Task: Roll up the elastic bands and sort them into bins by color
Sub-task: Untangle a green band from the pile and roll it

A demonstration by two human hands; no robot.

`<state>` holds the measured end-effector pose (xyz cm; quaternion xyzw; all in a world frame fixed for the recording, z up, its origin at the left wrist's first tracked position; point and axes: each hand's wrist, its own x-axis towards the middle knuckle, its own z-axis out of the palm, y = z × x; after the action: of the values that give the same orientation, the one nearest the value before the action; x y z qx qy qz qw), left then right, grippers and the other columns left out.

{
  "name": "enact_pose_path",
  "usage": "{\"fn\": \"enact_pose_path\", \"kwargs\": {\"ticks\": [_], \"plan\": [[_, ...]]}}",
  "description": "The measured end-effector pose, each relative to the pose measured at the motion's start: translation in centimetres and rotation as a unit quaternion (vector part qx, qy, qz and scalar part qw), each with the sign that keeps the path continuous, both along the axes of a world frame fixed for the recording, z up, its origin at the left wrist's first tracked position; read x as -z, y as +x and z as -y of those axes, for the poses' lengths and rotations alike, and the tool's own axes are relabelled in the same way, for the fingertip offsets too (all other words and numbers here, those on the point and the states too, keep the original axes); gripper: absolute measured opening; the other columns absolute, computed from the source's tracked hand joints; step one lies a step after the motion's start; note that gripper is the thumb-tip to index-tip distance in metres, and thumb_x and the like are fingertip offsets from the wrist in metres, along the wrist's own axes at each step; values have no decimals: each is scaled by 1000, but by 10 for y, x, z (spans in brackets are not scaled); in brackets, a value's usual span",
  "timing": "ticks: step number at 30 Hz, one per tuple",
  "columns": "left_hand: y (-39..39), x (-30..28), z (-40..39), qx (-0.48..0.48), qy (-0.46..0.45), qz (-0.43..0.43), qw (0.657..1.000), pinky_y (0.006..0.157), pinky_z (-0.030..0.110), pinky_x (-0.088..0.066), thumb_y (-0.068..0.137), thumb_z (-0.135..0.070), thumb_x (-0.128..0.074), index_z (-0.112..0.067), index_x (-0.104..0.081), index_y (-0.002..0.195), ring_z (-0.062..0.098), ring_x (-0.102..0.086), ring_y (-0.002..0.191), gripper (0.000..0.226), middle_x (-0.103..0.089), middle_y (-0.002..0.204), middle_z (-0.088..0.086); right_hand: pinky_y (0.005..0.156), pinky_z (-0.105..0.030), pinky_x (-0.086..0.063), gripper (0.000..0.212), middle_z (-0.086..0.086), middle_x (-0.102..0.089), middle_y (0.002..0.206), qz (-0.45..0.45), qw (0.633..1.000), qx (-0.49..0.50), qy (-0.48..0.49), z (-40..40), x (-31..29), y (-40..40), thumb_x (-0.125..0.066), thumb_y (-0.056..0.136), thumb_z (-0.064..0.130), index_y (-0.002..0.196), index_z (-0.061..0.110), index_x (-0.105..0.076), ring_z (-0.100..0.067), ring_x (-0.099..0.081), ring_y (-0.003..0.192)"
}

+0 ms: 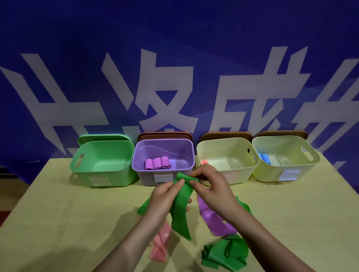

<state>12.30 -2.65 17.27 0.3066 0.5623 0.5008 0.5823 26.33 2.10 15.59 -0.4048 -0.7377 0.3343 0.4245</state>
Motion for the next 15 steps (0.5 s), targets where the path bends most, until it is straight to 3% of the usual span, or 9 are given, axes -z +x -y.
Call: {"fn": "enact_pose_path", "kwargs": {"ticks": [3,8,12,15], "plan": [[1,-2,1,5,6,-13,1000,50,27,-51,96,-13,-51,1,-65,96,16,-64,55,20,-66,62,10,70,-15,-41,10,7,-57,83,16,999,-5,37,2,2,0,-65,81,13,86,21,-65,-4,-52,77],[0,3,4,-12,24,-18,999,62,33,-51,98,-22,-49,-7,-68,93,19,-65,62,25,-68,65,10,75,-15,-44,16,1,-59,89,59,991,-43,109,1,1,1,-62,87,17,97,11,-73,-4,-55,86],[-3,3,5,-19,36,7,999,61,32,-54,99,-16,-44,-9,-65,103,19,-67,64,23,-71,76,10,85,-22,-46,28,2,-62,99,-30,998,-57,-1,5,-8,1,-51,92,31,105,19,-73,-10,-59,98],[-4,1,6,-4,46,14,999,70,37,-54,100,-14,-42,-12,-65,106,19,-68,71,24,-73,86,8,79,-27,-50,20,8,-67,97,-96,989,-20,-110,7,-11,-2,-55,94,23,106,23,-71,-6,-62,93]]}}
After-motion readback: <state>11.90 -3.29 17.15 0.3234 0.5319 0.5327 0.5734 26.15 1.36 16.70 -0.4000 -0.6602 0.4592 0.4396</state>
